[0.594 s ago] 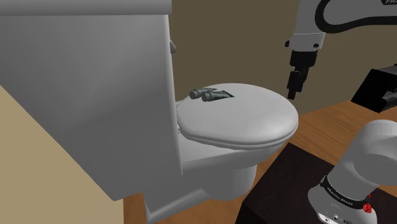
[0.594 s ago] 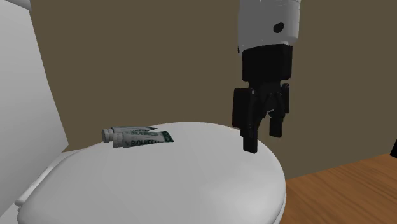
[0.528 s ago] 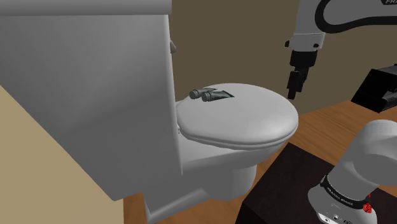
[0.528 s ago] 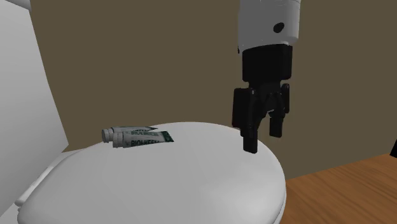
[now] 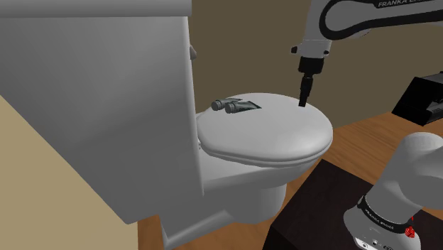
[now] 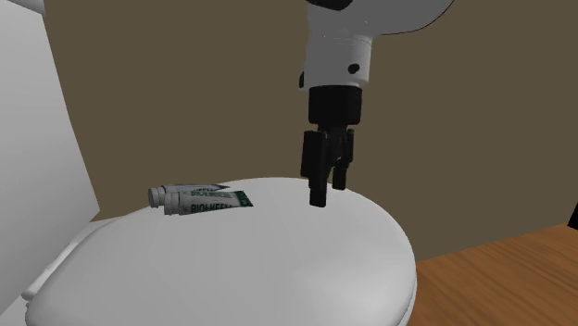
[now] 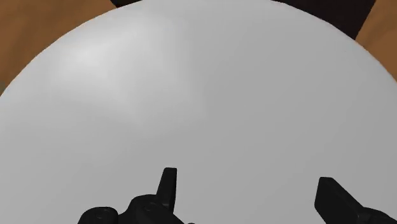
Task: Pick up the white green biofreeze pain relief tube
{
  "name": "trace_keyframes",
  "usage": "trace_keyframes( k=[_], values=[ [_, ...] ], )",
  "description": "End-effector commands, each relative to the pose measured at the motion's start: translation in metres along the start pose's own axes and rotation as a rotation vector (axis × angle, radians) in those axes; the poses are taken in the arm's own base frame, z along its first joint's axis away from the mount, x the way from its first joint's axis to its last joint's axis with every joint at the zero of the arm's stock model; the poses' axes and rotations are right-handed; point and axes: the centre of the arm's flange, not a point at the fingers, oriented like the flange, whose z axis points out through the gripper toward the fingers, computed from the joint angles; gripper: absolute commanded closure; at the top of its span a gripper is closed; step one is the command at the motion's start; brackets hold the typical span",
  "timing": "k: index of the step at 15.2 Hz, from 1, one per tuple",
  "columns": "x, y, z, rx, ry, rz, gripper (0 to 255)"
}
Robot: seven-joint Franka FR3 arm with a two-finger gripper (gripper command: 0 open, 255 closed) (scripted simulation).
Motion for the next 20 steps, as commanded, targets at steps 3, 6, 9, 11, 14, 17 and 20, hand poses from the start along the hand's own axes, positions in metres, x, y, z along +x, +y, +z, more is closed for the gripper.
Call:
trace_keyframes(
  k=[3,6,9,11,14,17,20],
  values=[
    [0.047,0.01,0.003,0.026,0.039,-0.201,0],
    [0.083,0.012,0.005,0.047,0.068,-0.347,0],
    [0.119,0.008,0.006,0.068,0.096,-0.494,0],
    [0.143,0.002,0.005,0.082,0.115,-0.592,0],
    [0.177,-0.01,0.004,0.103,0.143,-0.738,0],
    [0.204,-0.025,0.002,0.12,0.167,-0.862,0],
    [0.205,-0.022,0.018,0.12,0.167,-0.862,0]
  ],
)
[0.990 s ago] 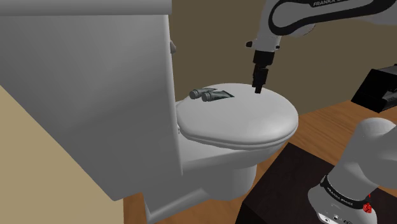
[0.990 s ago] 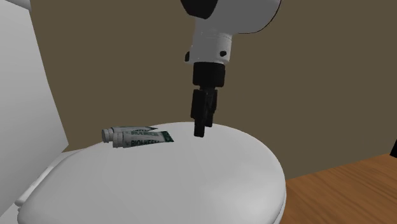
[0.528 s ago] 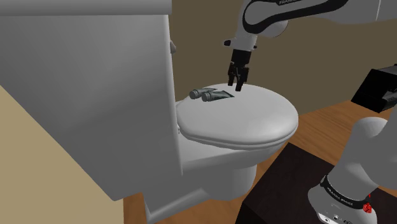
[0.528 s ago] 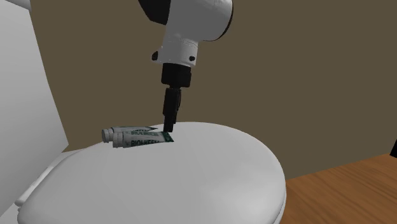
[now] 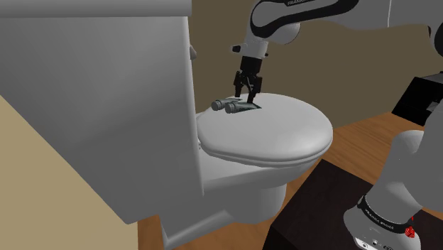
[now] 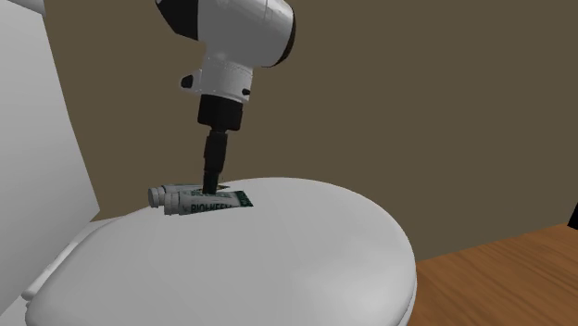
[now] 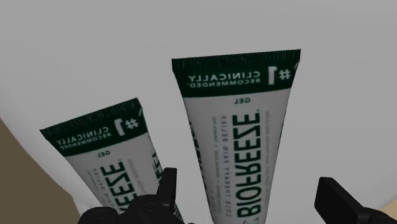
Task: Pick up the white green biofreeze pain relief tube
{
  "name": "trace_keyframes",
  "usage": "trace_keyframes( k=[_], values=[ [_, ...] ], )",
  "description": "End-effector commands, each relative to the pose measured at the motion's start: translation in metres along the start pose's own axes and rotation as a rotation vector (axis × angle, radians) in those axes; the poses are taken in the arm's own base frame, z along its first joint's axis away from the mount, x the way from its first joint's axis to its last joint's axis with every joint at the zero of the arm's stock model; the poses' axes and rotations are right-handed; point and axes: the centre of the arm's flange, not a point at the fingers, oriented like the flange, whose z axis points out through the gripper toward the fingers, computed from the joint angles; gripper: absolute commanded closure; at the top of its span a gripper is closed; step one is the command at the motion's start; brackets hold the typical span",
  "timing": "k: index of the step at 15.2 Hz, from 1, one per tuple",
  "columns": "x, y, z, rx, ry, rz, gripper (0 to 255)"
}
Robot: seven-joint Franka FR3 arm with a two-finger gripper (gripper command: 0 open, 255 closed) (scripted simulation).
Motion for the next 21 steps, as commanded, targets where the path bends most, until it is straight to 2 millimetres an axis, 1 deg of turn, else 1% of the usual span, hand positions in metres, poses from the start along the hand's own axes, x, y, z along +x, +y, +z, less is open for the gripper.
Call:
trace_keyframes(
  k=[1,4,6,7,16,21],
  values=[
    [-0.001,0.001,0.01,0.0,0.001,-0.005,0],
    [-0.005,0.004,0.025,0.0,0.001,-0.005,0],
    [-0.005,0.004,0.028,0.0,0.001,-0.005,0],
    [-0.005,0.004,0.029,0.0,0.001,-0.005,255],
    [-0.005,0.004,0.028,0.0,0.001,-0.005,255],
    [0.001,0.0,0.003,0.0,0.001,-0.005,255]
  ],
)
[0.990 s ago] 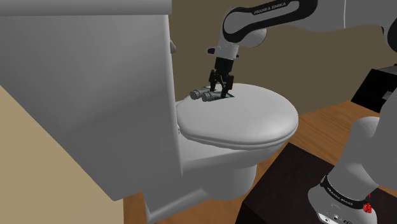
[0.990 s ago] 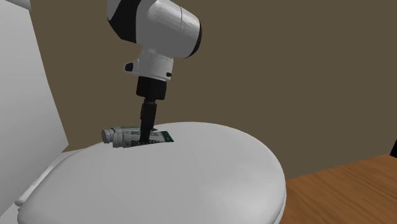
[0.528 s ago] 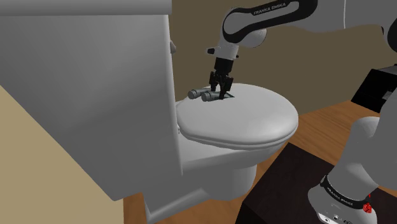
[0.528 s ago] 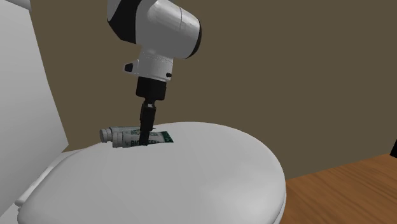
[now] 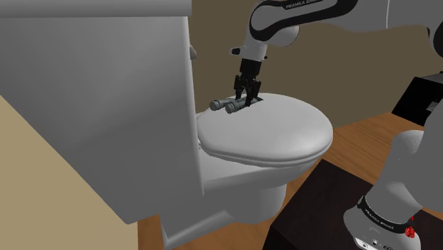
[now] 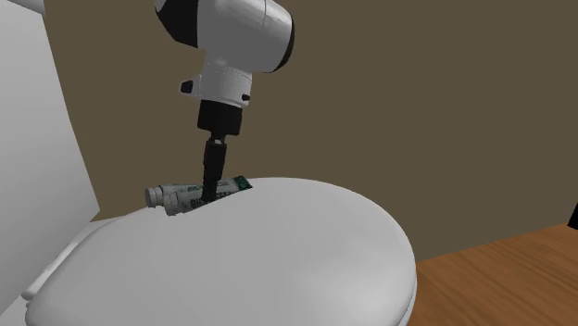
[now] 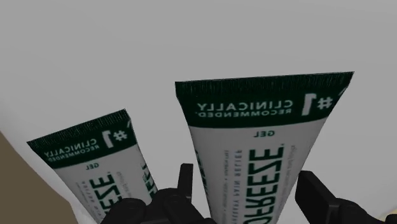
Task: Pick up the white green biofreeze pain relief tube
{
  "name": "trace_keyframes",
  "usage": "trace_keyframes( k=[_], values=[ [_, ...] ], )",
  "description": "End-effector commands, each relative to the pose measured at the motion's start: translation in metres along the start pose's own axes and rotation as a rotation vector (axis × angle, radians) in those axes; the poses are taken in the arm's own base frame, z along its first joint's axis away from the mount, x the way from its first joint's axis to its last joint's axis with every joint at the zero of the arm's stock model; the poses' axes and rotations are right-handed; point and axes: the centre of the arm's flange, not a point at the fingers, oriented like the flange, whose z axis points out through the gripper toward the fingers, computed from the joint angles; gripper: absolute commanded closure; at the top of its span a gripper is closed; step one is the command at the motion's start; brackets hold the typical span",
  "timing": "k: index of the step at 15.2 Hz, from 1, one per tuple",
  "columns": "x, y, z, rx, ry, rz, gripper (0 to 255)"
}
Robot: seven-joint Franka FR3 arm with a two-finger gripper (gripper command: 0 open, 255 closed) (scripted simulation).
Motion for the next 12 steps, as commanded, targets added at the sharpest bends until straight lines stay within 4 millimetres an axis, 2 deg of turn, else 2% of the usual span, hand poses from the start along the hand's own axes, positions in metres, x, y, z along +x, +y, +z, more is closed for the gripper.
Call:
trace_keyframes(
  k=[1,10,12],
  values=[
    [0.004,-0.002,-0.01,0.0,0.0,0.0,255],
    [0.016,-0.01,-0.056,0.0,0.0,0.0,255],
    [0.016,-0.01,-0.056,0.0,0.0,0.0,255]
  ],
)
